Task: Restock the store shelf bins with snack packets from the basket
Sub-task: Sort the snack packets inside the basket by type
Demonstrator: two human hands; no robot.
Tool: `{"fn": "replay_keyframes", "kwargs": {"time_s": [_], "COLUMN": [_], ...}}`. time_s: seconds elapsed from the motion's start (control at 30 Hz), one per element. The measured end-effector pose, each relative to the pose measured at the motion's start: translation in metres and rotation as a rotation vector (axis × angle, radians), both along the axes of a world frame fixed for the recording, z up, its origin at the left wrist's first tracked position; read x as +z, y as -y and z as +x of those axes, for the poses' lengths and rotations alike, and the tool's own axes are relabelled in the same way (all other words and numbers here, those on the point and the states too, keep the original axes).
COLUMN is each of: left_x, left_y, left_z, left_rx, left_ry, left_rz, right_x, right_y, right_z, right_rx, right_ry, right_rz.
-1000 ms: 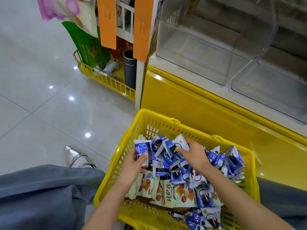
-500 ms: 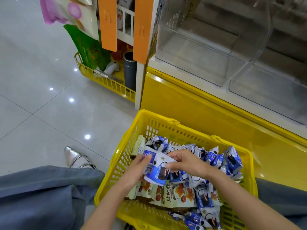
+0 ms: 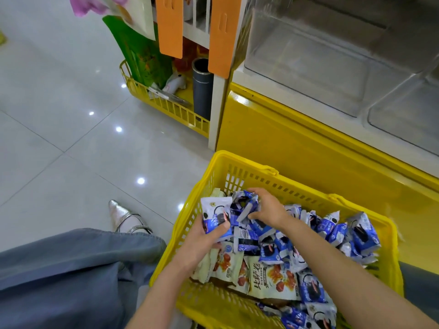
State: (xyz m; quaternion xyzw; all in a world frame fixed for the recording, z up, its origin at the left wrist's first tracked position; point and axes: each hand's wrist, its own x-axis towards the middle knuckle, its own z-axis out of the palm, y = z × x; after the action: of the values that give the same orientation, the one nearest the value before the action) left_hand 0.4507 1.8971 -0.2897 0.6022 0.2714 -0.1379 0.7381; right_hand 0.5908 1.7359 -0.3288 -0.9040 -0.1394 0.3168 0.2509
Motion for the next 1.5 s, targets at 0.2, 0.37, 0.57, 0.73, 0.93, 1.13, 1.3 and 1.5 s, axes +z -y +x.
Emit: {"fn": "replay_keyframes", "kwargs": {"time_s": [0.2, 0.37, 0.57, 0.73, 0.93, 1.13, 1.3, 1.5], "left_x": [-0.007, -0.011, -0.011, -0.005, 0.002, 0.021, 0.038, 0.01], "left_y": [-0.004, -0.002, -0.002, -0.004, 0.004, 0.051, 0.127, 0.199], "left_z": [0.003, 0.006, 0.004, 0.003, 0.009, 0.022, 0.045, 0.033], "left_rx": [0.041, 0.036, 0.004, -0.022, 0.054, -0.158, -0.425, -0.834], "left_ry": [-0.041, -0.088, -0.098, -0.058, -0.047, -0.087, 0.077, 0.028], "left_rz": [0.019, 0.031, 0.057, 0.071, 0.115, 0.175, 0.257, 0.451], "right_x": [-0.033, -0.033, -0.032, -0.018, 0.026, 0.091, 0.125, 0.11], "right_y": [-0.009, -0.014, -0.02, -0.019, 0.001, 0.08, 0.151, 0.196], "right_z": [0.009, 0.01, 0.0, -0.001, -0.028, -0.045, -0.041, -0.067], "right_rx": [0.12, 0.295, 0.401, 0.335, 0.04, -0.206, -0.336, -0.262], "right_ry": [0.106, 0.247, 0.205, 0.327, 0.272, 0.3, 0.284, 0.178], "right_rz": [-0.116, -0.266, -0.352, -0.33, 0.032, 0.122, -0.064, -0.296]}}
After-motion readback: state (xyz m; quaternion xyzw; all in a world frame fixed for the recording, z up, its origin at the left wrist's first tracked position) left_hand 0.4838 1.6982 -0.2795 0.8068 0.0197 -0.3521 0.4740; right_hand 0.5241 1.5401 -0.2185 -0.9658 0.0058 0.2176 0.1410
